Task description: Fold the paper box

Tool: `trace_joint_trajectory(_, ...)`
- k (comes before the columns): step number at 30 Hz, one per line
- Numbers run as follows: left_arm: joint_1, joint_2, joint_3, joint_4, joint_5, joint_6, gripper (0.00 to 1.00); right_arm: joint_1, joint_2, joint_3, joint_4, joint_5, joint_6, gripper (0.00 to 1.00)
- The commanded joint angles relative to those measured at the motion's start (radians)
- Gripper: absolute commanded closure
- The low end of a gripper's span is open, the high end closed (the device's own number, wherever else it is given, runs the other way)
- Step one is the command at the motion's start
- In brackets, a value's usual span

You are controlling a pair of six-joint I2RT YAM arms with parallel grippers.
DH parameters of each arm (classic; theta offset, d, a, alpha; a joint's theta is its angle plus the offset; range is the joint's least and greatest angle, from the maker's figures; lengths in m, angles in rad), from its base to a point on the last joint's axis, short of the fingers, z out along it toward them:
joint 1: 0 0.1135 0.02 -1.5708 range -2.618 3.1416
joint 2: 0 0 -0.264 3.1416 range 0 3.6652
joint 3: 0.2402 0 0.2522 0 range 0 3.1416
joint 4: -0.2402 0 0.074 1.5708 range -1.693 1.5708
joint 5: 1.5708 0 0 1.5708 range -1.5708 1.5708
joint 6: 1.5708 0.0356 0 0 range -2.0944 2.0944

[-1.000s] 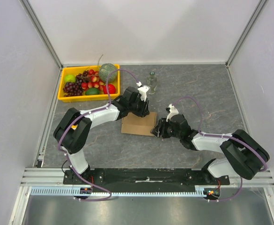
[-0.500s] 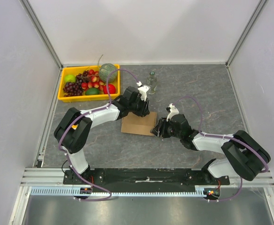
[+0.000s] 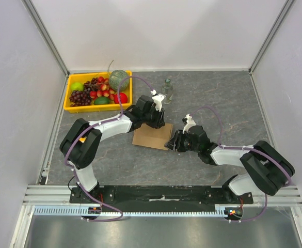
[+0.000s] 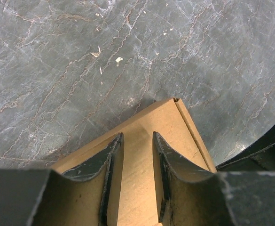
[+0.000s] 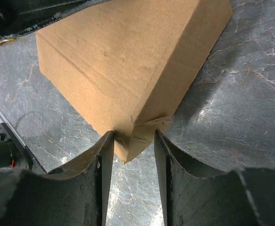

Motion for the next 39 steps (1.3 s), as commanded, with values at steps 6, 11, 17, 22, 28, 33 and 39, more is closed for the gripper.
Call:
trace_joint_trajectory(6, -0.003, 0.054, -0.007, -0.07, 0.039, 0.024, 0.63, -0.009, 0.014, 0.02, 0.066, -0.028, 0.028, 0.57)
trace_joint_trajectory(11, -0.002, 0.055, -0.01, -0.068, 0.043, 0.023, 0.63, -0.009, 0.012, 0.025, 0.069, -0.04, 0.033, 0.52)
trace_joint_trajectory(17, 0.0, 0.057, -0.018, -0.07, 0.028, 0.018, 0.64, -0.011, 0.014, 0.023, 0.066, -0.042, 0.034, 0.47)
trace_joint_trajectory(22, 0.003, 0.04, -0.03, -0.07, -0.01, -0.003, 0.65, -0.014, -0.005, 0.016, 0.045, -0.028, 0.024, 0.48)
trace_joint_trajectory(28, 0.007, 0.012, -0.042, -0.105, -0.079, -0.032, 0.66, -0.022, -0.026, 0.016, 0.016, -0.02, 0.008, 0.48)
trace_joint_trajectory(33, 0.006, -0.026, -0.076, -0.134, -0.107, -0.059, 0.66, -0.028, -0.037, 0.017, 0.0, -0.017, 0.001, 0.48)
trace_joint_trajectory(39, 0.007, -0.093, -0.131, -0.157, -0.15, -0.097, 0.66, -0.032, -0.048, 0.014, -0.007, -0.015, -0.004, 0.48)
